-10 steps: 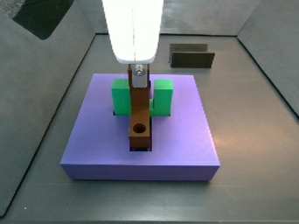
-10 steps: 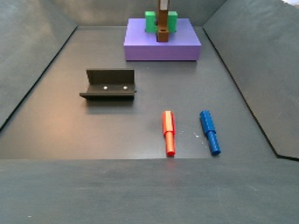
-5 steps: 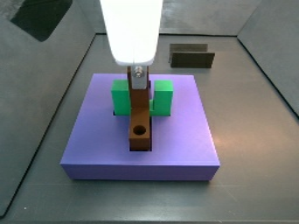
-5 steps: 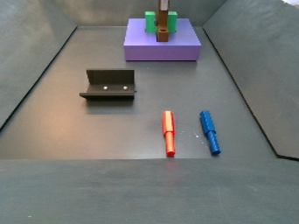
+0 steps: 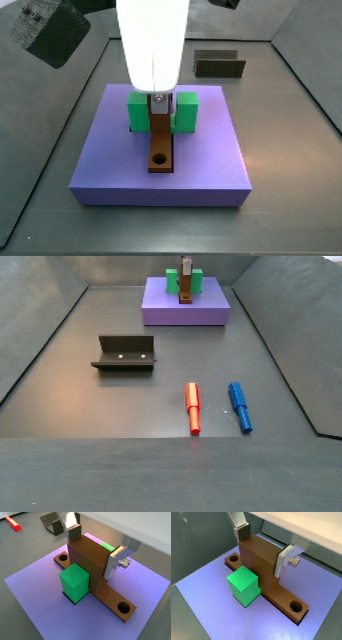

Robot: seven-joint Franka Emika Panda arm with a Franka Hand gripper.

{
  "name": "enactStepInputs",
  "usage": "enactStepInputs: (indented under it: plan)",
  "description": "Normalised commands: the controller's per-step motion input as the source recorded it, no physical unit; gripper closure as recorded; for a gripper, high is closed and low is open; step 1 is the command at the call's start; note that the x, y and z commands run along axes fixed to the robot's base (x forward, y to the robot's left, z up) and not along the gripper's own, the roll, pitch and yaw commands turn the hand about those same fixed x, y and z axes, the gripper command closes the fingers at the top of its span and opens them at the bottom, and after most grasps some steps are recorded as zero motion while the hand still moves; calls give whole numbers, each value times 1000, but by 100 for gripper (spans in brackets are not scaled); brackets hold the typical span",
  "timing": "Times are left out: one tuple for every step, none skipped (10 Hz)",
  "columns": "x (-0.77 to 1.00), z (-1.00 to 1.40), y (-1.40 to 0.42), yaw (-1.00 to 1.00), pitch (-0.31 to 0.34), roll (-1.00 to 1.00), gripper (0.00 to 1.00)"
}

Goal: Pick up the brown object. Move up. Place the brown object on the fixture. Regrasp the brown object. Move to above the board. Insert the brown object.
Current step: Insert the brown object.

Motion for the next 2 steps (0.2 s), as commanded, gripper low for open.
enactStepInputs:
  plan:
    - [0,-197,0,-66,0,86,100]
    - [0,0,0,0,0,0,100]
